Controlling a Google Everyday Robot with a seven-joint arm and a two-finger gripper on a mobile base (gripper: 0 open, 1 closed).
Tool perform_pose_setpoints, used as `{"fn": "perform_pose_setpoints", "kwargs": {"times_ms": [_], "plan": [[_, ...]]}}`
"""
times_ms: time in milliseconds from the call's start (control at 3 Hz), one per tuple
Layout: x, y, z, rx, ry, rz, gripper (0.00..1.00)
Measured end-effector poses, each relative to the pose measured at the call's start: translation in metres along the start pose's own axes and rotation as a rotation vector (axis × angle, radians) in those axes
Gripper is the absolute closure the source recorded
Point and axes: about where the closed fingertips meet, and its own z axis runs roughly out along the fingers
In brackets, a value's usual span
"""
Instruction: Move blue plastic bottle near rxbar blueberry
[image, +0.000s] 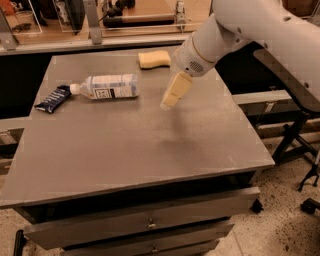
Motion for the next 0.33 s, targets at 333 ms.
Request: {"fn": "perform_pose_setpoints", "kwargs": {"times_ms": [333], "plan": [[0.0027, -0.0004, 0.0021, 0.005, -0.002, 0.057, 0.0]]}}
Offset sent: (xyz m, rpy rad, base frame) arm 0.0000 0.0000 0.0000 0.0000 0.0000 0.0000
